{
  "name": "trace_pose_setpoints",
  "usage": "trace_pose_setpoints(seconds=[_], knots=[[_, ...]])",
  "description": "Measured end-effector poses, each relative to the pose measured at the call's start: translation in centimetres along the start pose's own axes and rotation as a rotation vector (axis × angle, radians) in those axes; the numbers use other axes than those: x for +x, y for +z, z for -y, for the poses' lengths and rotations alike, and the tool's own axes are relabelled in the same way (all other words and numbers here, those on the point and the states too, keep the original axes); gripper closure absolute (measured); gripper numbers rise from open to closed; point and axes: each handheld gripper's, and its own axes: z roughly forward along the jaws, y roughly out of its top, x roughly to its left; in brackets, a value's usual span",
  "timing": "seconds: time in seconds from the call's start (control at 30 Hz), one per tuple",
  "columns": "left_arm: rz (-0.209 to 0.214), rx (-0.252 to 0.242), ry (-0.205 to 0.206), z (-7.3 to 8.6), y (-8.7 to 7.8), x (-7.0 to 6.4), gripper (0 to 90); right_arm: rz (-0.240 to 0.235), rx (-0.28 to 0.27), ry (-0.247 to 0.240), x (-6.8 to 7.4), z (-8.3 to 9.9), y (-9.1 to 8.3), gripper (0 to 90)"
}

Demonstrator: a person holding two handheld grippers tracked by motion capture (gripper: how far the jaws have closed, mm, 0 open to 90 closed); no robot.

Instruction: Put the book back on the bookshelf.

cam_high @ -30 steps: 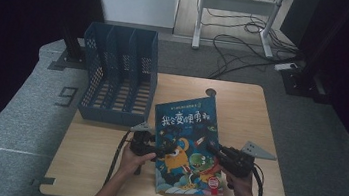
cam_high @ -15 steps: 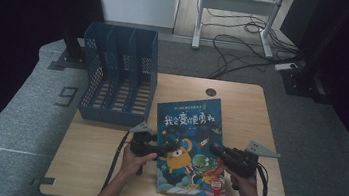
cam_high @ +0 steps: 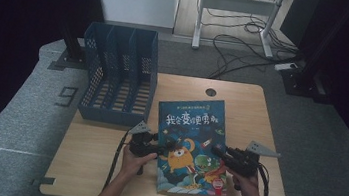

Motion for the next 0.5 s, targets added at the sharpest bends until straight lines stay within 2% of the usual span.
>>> trace_pose_setpoints(seconds=[0.2, 0.5], knots=[[-0.017, -0.030, 0.018, -0.23, -0.34, -0.37, 40.5, 0.033, 0.029, -0.022, -0.12, 0.17, 0.05, 61.8], [-0.019, -0.059, 0.044, -0.58, -0.95, -0.90, 45.7, 0.047, 0.031, -0.051, -0.05, 0.08, -0.08, 59.6]])
